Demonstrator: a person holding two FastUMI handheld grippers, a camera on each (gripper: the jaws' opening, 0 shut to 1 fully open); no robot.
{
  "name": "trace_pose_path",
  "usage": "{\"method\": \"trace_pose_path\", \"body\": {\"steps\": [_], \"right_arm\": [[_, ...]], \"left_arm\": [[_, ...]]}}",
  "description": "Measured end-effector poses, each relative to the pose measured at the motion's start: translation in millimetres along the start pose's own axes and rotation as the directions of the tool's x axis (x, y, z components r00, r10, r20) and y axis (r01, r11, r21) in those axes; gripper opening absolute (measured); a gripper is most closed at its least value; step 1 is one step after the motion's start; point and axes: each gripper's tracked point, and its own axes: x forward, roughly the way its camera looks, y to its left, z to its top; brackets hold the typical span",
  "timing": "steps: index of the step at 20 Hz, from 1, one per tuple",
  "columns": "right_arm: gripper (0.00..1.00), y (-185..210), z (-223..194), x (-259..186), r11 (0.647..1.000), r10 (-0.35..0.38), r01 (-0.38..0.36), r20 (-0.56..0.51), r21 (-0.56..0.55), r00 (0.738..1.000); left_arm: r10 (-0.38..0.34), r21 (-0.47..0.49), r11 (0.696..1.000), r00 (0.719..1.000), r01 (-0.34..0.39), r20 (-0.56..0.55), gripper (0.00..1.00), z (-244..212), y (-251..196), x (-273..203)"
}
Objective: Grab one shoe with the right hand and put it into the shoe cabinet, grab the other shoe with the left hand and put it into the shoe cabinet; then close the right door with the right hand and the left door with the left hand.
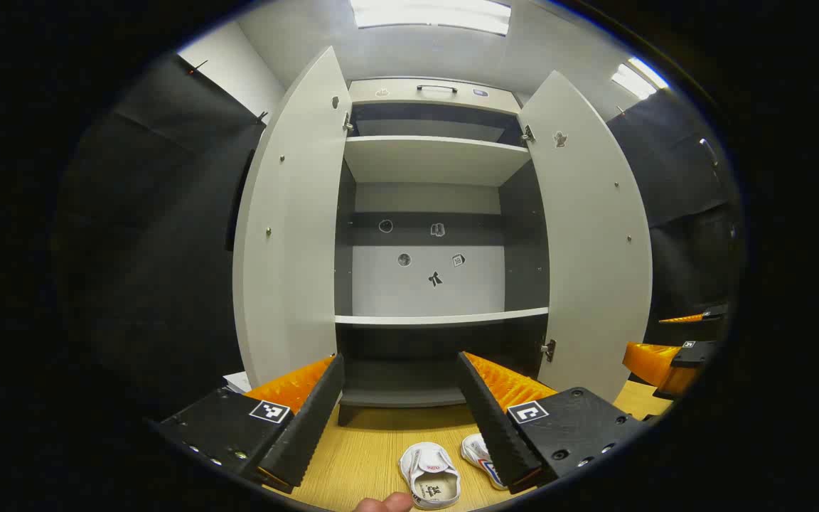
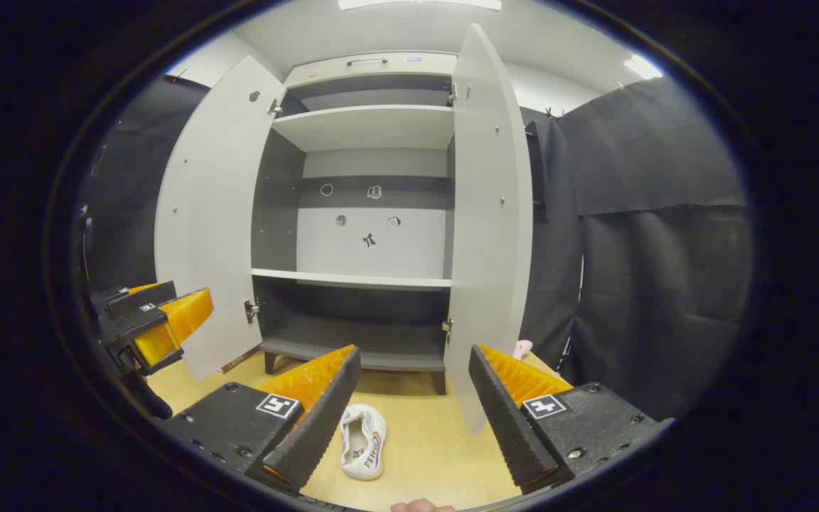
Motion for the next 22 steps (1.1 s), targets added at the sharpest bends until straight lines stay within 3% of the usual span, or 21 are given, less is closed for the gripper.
{"method": "trace_pose_path", "body": {"steps": [15, 22], "right_arm": [[0.99, -1.3, -3.5, 5.9, 1.0, -0.008, 0.008, -0.007, -0.001, 1.0], [0.99, 17.6, -23.4, 11.8, 0.999, 0.04, -0.04, -0.056, -0.011, 0.998]], "left_arm": [[-0.007, 0.018, 1.0, 1.0, 0.007, 0.005, 0.95, -2.2, -2.5, 4.1], [0.006, 0.018, 1.0, 1.0, -0.005, -0.009, 0.95, -7.5, 5.4, 7.4]]}}
